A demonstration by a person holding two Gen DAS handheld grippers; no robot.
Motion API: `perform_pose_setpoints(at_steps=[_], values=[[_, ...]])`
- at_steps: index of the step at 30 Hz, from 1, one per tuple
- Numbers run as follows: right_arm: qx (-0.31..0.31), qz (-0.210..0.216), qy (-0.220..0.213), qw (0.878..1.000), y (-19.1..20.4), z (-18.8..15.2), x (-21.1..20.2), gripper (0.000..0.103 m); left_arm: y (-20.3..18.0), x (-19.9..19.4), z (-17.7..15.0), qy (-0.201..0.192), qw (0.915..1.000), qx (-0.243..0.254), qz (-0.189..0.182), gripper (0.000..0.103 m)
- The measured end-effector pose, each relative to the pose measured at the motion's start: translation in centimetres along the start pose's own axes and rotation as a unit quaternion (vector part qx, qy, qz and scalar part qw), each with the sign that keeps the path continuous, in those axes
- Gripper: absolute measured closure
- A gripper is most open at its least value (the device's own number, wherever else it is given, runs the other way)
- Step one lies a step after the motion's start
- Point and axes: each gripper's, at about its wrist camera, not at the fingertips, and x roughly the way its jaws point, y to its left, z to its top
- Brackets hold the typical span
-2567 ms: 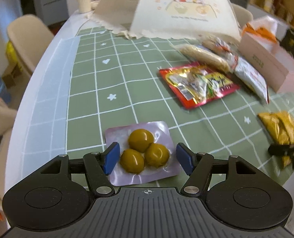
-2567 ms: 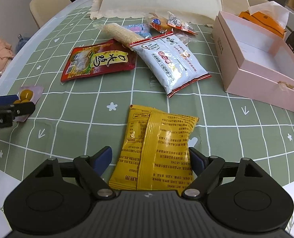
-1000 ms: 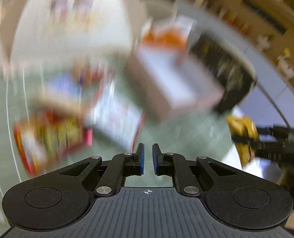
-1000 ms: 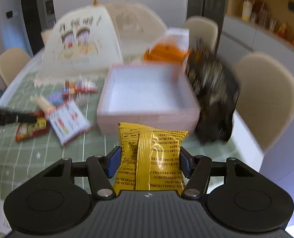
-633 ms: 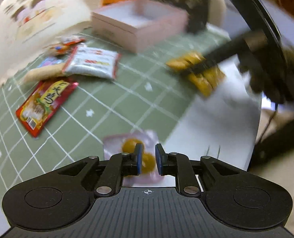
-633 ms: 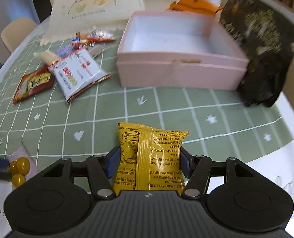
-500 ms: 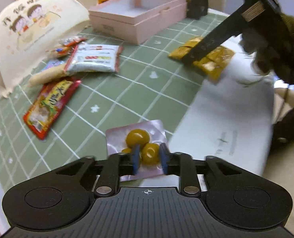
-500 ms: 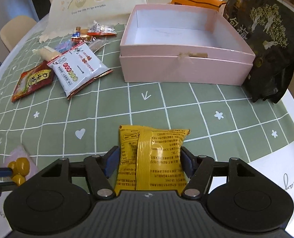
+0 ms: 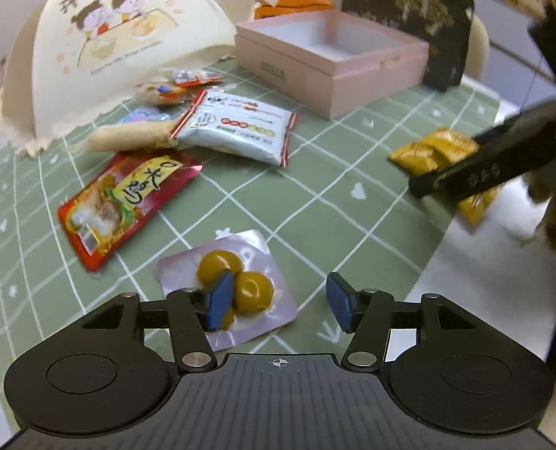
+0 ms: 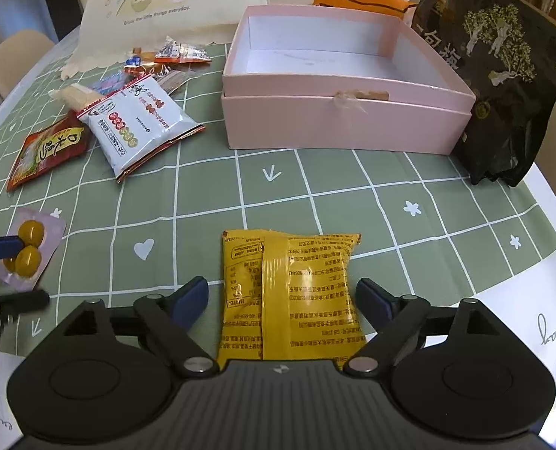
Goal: Organize snacks
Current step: 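Carry the snack tray toward the pink box while right carries the yellow packet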
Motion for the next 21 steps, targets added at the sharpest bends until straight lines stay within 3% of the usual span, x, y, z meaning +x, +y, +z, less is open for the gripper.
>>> perform_pose_setpoints(at_steps=[2, 4, 8, 14, 17, 19, 21], values=[[0.001, 0.001, -0.001, 1.000, 0.0, 0.0, 0.0, 0.015, 0.6, -1.1, -0.2, -0.018, 0.9994, -0.030, -0.004, 0.046], [0.006, 0.001, -0.004, 1.000, -0.2, -0.2, 0.0, 0.013, 1.0, -1.9, -0.3, -0.026, 0.9985, -0.042, 0.023, 0.046], [0.015, -0.005, -0.010, 1.000, -0.3, -0.5, 0.0, 0.009, 2.1, -0.9, -0.3, 0.010, 0.9976, -0.050, 0.047, 0.044], [0.015, -0.005, -0.012, 1.000, -0.3, -0.5, 0.0, 0.009, 1.6, 0.4, 0.0, 0.019, 0.9986, -0.039, 0.031, 0.046], [0.005, -0.006, -0.014, 1.000, -0.2, -0.4, 0.0, 0.010, 2.0, 0.5, -0.3, 0.016, 0.9973, -0.068, 0.024, 0.046], [-0.009, -0.006, -0.019, 1.000, 0.0, -0.3, -0.2, 0.017, 2.3, 0.5, -0.3, 0.010, 0.9963, -0.083, 0.018, 0.046], [-0.028, -0.006, -0.025, 0.999, 0.4, -0.1, -0.6, 0.034, 2.4, 0.6, -0.1, 0.013, 0.9959, -0.088, 0.017, 0.047]])
